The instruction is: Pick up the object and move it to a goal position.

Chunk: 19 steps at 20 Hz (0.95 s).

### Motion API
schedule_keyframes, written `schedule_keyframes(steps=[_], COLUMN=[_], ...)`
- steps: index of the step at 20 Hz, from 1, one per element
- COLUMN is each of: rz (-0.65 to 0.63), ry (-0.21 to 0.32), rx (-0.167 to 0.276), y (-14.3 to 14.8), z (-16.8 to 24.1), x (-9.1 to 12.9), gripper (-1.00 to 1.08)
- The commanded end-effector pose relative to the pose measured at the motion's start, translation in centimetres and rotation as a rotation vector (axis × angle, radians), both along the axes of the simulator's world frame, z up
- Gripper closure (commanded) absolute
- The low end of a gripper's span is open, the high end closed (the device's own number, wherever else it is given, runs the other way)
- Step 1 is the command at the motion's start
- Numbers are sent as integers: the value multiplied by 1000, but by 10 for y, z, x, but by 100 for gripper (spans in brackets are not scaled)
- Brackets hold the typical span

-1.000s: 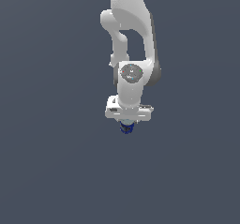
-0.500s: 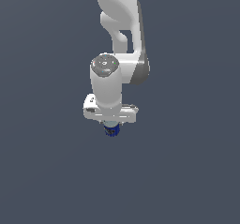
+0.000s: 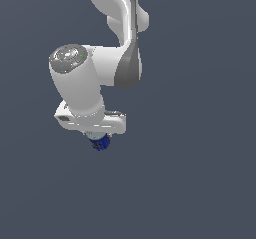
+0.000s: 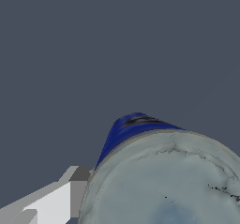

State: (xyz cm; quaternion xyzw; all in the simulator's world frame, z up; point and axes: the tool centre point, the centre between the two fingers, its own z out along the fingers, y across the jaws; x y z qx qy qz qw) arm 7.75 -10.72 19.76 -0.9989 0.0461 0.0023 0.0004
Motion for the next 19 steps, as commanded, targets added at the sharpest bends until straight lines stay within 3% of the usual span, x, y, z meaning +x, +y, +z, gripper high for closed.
schedule_keyframes(steps=[1, 9, 19], rz=[1, 1, 1], ry=[-4, -5, -5], rx=[0, -1, -1], y=[-14, -39, -49], z=[13, 32, 39], x=[9, 26, 33], gripper=[108, 108, 108])
